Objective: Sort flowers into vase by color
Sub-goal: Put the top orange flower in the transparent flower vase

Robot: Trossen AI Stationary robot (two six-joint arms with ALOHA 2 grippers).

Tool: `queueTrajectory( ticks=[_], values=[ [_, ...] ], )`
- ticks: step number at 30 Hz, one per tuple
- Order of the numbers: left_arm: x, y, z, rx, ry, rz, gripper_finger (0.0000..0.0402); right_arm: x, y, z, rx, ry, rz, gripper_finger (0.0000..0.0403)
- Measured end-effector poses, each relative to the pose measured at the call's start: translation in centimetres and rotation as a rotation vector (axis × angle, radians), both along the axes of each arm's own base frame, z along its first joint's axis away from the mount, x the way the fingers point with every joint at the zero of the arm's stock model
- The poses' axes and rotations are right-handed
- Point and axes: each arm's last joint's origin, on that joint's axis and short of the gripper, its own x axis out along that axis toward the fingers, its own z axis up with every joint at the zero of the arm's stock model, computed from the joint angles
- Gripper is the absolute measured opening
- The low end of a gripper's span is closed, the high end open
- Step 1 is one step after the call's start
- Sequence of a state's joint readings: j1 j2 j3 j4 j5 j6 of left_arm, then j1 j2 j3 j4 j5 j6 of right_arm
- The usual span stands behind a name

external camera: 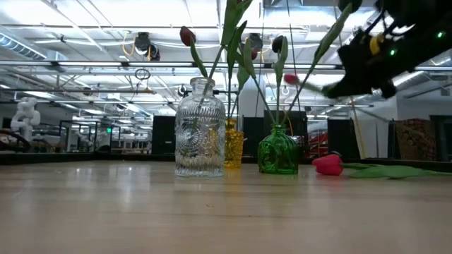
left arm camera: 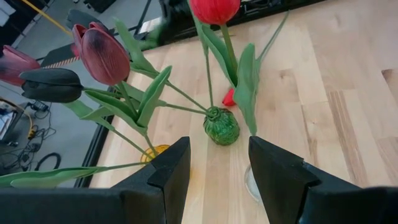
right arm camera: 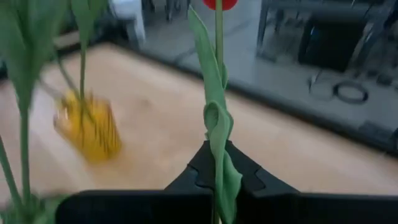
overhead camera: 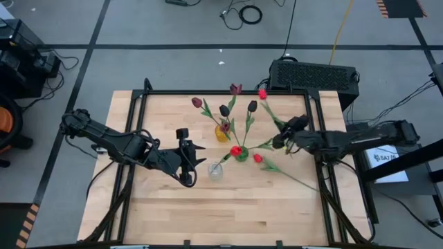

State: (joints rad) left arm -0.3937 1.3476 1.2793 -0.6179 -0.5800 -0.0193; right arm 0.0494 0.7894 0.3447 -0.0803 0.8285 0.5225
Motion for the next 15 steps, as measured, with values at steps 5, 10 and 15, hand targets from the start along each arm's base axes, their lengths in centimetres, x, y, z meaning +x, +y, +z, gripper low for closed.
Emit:
queueTrajectory(
  ticks=[5, 10, 15],
  values=[
    [0.1, 0.0, 0.1, -0.003, -0.008, 0.001, 0.0171, -2.0, -0.1, 2.5, -0.07, -0.113, 0.017, 0.0],
    [0.1, 0.0, 0.1, -0.006, -0.016, 0.002, 0.0171, -3.6, -0.2, 4.0, -0.129, -0.181, 0.043, 0.0],
    [0.4, -0.1, 0.6, -0.003, -0.064, -0.014, 0.0171, -4.2, 0.3, 5.8, -0.196, -0.3, 0.159, 0.0]
  ],
)
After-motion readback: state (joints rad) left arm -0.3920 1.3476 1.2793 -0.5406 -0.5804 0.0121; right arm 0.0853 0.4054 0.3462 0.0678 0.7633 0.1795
